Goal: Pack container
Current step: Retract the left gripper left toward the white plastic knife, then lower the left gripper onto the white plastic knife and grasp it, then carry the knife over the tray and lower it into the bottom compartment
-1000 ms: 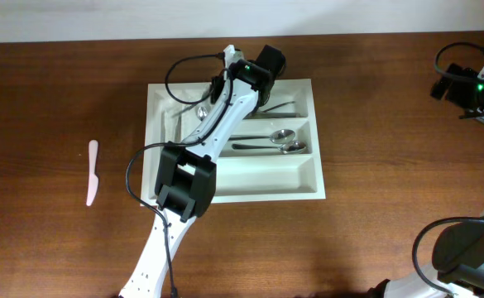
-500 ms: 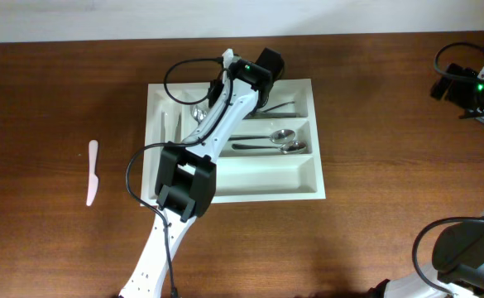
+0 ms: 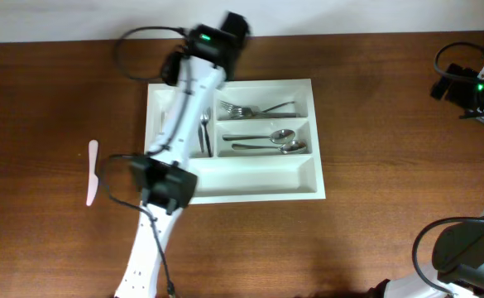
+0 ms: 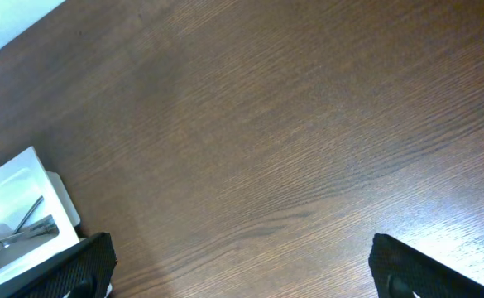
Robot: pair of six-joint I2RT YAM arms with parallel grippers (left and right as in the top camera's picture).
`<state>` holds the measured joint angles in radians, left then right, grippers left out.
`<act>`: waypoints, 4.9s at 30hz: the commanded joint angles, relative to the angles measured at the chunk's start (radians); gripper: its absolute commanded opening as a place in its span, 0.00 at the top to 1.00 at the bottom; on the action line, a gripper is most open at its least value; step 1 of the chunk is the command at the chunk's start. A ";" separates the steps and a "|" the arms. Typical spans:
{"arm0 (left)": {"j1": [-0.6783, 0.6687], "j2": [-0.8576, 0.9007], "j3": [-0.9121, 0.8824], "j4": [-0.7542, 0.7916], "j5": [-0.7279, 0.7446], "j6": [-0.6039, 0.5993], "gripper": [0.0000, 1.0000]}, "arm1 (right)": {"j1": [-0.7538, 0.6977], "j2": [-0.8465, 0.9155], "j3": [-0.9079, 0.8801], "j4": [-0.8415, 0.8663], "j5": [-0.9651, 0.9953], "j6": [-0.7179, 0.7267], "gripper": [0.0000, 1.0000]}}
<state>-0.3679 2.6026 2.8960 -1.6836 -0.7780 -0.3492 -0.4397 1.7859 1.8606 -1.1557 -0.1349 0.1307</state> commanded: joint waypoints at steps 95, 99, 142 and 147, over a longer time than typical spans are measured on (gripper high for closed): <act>0.705 -0.407 -1.365 0.796 0.737 0.631 0.70 | 0.001 -0.006 0.003 0.000 0.009 -0.003 0.01; 0.705 -0.407 -1.365 0.766 0.737 0.631 0.71 | 0.001 -0.006 0.003 0.000 0.009 -0.003 0.01; 0.282 -0.589 -0.722 0.264 0.845 0.518 0.98 | 0.001 -0.006 0.003 0.000 0.009 -0.003 0.01; 0.145 -0.586 -0.722 0.296 0.843 0.603 0.98 | 0.001 -0.006 0.003 0.000 0.009 -0.003 0.01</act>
<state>-0.1646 2.0144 2.1639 -1.3922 0.0525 0.1986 -0.4397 1.7859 1.8606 -1.1557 -0.1349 0.1307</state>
